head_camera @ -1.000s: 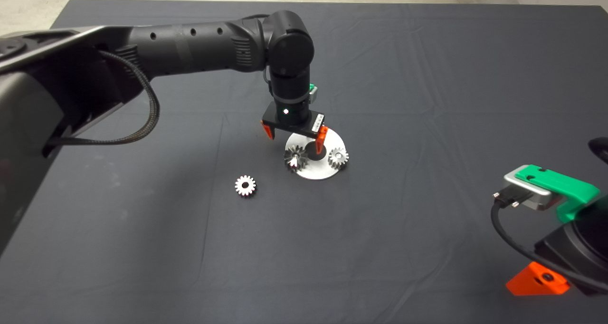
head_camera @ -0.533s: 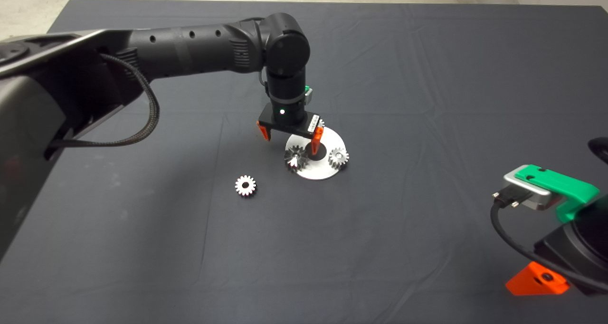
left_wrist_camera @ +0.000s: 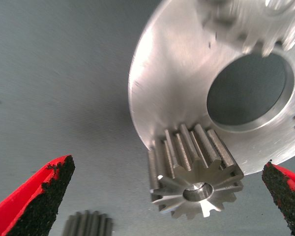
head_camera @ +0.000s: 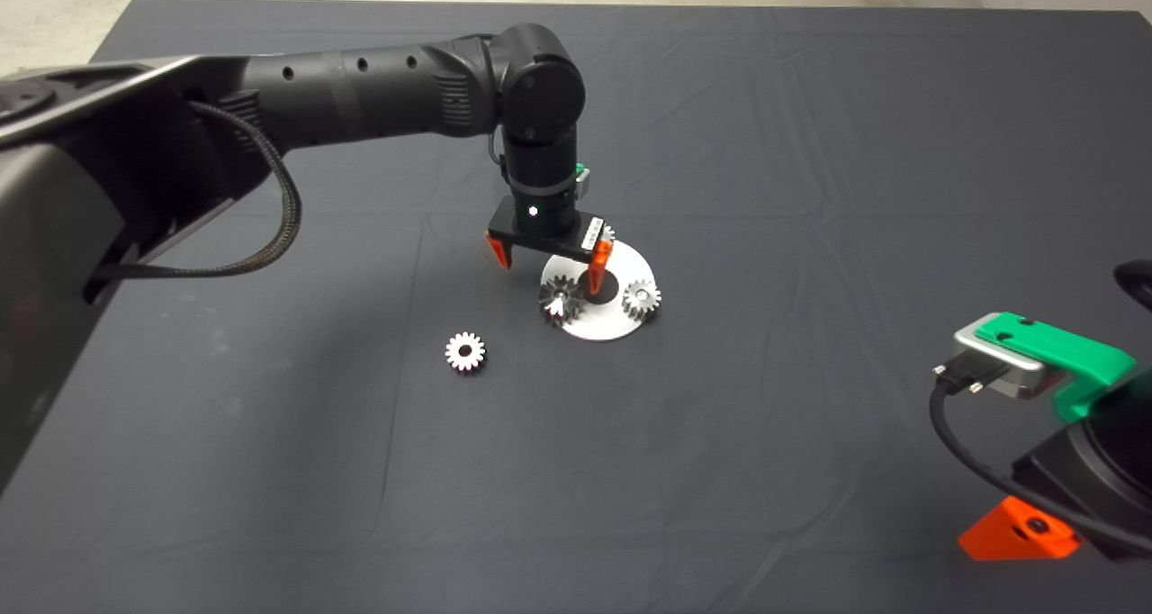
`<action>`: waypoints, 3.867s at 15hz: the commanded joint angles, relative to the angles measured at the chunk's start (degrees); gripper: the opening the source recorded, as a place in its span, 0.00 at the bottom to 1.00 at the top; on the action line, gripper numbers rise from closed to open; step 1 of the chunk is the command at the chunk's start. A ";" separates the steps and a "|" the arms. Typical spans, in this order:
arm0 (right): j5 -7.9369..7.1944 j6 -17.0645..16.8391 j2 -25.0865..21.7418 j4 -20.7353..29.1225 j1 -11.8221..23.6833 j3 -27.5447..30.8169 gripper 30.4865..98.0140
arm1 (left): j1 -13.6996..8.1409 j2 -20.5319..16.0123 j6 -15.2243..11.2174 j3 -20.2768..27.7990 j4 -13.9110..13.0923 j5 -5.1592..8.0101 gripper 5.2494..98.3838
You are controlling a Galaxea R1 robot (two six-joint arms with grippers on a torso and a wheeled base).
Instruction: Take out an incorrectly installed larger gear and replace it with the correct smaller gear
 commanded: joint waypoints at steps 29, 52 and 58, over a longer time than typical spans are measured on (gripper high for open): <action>-5.93 -0.09 0.40 -1.53 0.85 0.34 0.98 | 1.36 0.99 4.46 -2.97 -4.70 0.01 0.75; -5.89 -0.09 0.36 -1.53 0.67 0.34 0.98 | 1.10 0.99 3.76 -1.13 -4.70 -2.63 0.54; -5.84 -0.09 0.40 -1.53 0.41 0.34 0.98 | 1.10 0.99 3.97 -0.95 -4.70 -2.72 0.49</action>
